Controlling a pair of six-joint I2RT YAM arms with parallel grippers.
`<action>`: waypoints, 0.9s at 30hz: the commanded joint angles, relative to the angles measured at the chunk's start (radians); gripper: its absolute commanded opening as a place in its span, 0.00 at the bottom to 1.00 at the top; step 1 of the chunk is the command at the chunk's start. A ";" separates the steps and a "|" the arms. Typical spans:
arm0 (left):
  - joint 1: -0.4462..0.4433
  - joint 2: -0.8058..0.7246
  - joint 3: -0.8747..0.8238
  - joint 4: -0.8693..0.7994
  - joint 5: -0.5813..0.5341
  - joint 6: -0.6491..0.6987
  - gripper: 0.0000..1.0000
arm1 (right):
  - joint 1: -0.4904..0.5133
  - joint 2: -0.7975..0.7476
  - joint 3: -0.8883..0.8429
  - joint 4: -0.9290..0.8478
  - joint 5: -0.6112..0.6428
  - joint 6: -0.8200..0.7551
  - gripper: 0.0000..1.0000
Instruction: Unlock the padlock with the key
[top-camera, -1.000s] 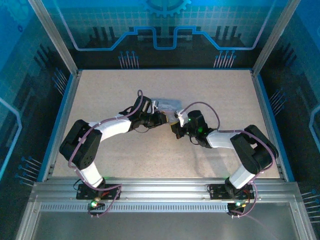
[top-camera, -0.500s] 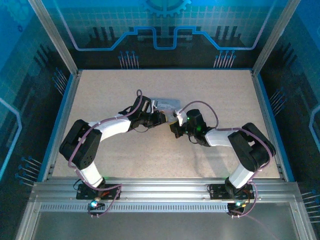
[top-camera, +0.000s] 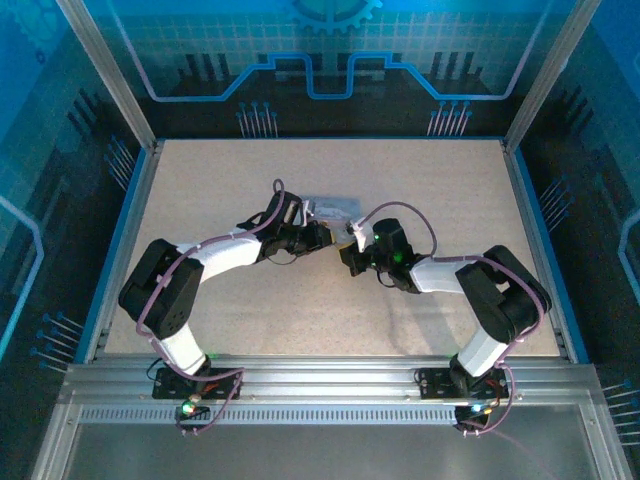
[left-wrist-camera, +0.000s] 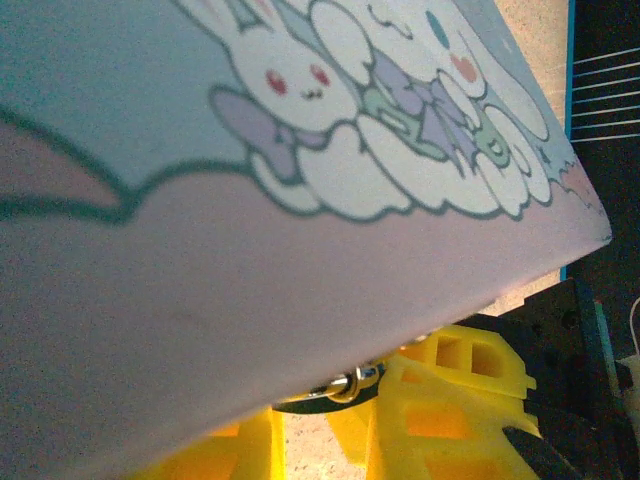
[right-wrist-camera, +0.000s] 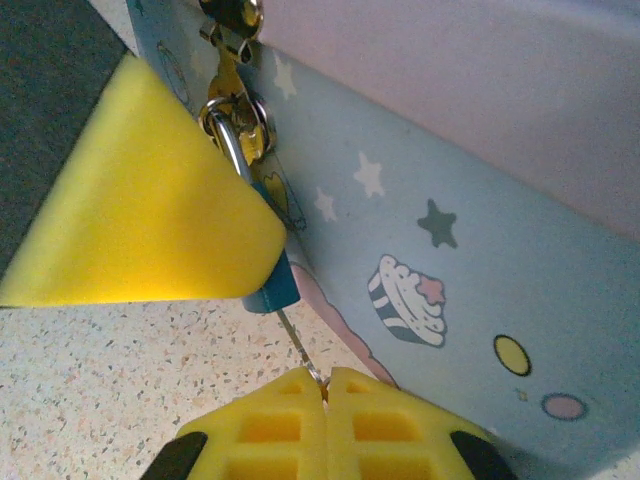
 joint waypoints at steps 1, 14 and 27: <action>-0.027 -0.012 0.010 -0.025 0.096 -0.001 0.14 | -0.012 -0.033 0.014 0.083 0.066 0.010 0.00; -0.018 -0.021 0.017 -0.038 0.085 0.008 0.15 | -0.002 -0.076 -0.062 0.051 0.076 -0.013 0.00; -0.018 -0.022 0.015 -0.043 0.091 0.011 0.14 | 0.014 -0.044 0.020 0.084 0.061 -0.022 0.00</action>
